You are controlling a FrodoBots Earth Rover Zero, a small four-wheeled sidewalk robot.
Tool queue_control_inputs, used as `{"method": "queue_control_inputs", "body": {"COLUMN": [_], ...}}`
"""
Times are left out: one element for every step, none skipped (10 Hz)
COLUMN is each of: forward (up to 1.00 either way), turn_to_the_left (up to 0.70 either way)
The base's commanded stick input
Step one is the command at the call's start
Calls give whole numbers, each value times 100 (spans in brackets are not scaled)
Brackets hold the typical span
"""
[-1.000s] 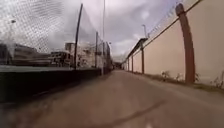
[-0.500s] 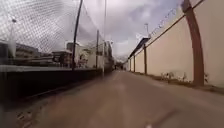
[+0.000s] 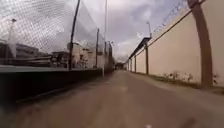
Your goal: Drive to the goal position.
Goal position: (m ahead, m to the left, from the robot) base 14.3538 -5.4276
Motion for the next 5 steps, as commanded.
{"method": "queue_control_inputs", "body": {"forward": [70,70,70,70,70], "turn_to_the_left": [0,0,0,0,0]}}
